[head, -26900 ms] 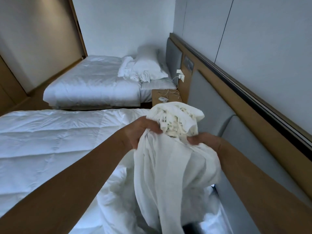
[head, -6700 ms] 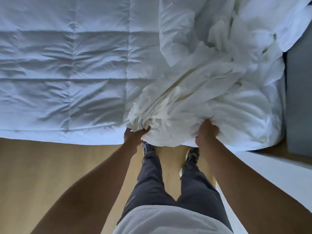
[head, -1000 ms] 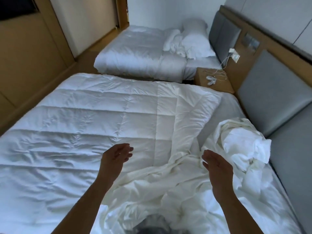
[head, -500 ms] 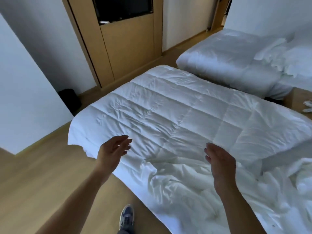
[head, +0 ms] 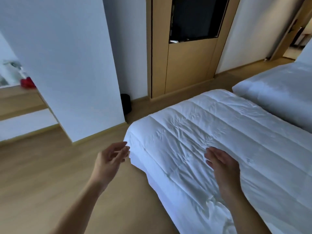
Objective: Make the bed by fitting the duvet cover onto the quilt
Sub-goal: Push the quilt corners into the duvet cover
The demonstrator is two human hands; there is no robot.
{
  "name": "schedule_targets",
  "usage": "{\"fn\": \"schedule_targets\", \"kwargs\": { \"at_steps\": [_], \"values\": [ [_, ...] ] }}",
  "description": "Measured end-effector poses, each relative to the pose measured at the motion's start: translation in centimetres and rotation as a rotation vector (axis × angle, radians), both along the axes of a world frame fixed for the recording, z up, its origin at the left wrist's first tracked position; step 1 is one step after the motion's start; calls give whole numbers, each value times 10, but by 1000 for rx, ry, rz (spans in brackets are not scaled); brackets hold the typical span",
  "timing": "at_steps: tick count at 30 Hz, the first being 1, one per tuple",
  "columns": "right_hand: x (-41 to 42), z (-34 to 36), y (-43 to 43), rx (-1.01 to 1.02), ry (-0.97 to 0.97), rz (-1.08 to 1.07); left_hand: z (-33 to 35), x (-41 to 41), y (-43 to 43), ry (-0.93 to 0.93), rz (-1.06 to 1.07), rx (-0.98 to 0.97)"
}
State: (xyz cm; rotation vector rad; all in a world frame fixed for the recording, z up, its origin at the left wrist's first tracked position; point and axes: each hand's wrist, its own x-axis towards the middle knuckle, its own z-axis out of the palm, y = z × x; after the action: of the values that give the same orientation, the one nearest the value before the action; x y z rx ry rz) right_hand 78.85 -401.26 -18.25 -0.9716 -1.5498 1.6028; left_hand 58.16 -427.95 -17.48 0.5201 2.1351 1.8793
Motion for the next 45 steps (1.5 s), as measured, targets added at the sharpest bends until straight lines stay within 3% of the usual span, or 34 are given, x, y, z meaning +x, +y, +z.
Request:
{"fn": "schedule_targets", "kwargs": {
  "at_steps": [7,15,25,32,45],
  "values": [
    [-156,-1,-49,21,-3,67,1,-145,-77,-4,33,-1],
    [-307,-3,-19,33,-21,95,-8,-304,-72,-11,43,-16],
    [-529,2,84,71,-30,167,20,-497,14,-17,164,22],
    [-652,18,132,45,33,196,23,-606,88,-32,108,1],
    [-844,11,252,93,27,-155,23,-880,275,41,-237,-2]
  ]
}}
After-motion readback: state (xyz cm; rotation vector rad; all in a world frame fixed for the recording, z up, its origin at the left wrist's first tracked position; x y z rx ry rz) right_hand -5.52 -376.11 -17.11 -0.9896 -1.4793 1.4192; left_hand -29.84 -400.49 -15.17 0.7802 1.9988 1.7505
